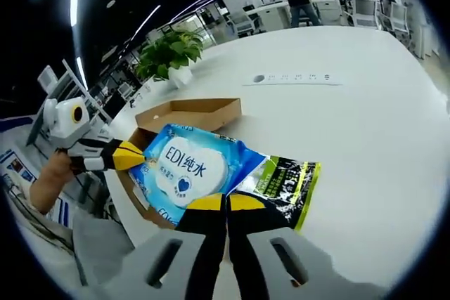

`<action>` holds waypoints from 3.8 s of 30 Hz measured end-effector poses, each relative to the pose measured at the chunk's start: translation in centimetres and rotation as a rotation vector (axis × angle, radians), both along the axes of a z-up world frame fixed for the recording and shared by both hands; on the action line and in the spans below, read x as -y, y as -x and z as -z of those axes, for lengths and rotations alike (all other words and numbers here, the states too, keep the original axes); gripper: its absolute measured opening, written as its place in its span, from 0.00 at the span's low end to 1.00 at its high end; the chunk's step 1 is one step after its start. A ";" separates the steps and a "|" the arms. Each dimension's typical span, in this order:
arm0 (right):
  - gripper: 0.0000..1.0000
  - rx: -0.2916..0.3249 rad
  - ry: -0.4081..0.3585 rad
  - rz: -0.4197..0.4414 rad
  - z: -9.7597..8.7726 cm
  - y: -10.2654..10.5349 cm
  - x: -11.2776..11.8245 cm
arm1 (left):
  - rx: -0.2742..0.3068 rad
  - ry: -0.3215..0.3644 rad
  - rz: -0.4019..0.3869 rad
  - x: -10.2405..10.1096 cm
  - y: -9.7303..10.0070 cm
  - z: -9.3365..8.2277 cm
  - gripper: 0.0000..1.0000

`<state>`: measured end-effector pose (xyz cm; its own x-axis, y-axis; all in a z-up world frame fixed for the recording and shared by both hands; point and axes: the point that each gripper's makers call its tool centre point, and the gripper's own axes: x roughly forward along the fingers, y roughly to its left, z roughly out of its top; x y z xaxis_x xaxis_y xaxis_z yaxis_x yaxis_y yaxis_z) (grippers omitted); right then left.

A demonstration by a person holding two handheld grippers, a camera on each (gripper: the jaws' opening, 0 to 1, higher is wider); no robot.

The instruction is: Operate the shoe box by opening the lid, removing the specified soft item, and placing it in the target area until the item is outside and the box remains undamaged.

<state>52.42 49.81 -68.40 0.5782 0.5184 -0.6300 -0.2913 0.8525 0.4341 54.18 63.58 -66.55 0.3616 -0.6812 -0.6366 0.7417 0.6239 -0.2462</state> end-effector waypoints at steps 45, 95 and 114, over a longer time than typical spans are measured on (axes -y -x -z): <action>0.00 -0.087 0.129 0.093 7.3 -2.2 6.2 | -0.012 -0.256 0.218 6.9 -1.9 7.3 0.00; 0.14 0.049 0.215 0.143 6.3 -2.2 6.8 | 0.088 -0.247 0.277 5.9 -1.5 6.0 0.12; 0.27 0.207 0.301 -0.115 -1.1 0.8 1.4 | 0.140 -0.147 0.100 -2.8 0.0 -1.2 0.24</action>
<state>51.60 48.45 -67.30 0.6578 0.3967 -0.6403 -0.4480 0.8894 0.0909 54.16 66.42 -65.40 0.3888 -0.6213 -0.6803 0.8221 0.5673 -0.0483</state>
